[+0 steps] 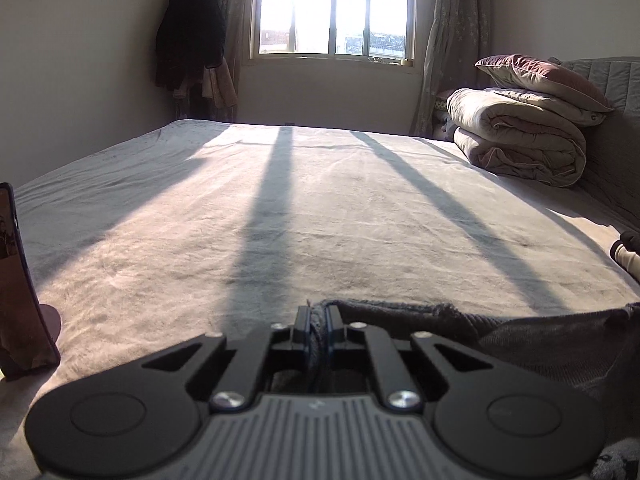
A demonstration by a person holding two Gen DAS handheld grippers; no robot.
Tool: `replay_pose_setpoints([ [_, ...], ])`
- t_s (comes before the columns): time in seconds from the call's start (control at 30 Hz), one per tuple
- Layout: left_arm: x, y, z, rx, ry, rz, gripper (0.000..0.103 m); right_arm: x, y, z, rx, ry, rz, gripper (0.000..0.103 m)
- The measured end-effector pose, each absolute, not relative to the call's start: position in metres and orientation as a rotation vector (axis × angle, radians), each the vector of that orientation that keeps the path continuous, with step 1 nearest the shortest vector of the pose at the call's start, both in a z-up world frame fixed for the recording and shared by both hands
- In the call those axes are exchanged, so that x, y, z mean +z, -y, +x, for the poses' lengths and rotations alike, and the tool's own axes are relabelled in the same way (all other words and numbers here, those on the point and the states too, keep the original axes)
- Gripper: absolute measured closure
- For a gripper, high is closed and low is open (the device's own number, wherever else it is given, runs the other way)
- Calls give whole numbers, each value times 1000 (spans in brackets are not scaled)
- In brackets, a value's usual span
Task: Fold clothes
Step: 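Grasp the sweater hem with both grippers and lift it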
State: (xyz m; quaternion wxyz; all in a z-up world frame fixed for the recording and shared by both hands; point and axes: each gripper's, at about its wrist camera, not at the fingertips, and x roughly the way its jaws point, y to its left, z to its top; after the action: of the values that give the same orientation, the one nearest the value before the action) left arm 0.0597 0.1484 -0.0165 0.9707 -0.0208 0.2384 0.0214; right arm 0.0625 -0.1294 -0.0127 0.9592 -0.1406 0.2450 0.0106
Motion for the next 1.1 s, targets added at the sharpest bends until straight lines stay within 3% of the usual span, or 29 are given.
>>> replay_pose_setpoints([
  [0.6, 16, -99, 193, 148, -321, 215, 96, 10, 125, 186, -147, -293, -496, 97],
  [1.1, -50, -96, 302, 272, -381, 277, 96, -45, 97, 299, -181, -344, -532, 97],
])
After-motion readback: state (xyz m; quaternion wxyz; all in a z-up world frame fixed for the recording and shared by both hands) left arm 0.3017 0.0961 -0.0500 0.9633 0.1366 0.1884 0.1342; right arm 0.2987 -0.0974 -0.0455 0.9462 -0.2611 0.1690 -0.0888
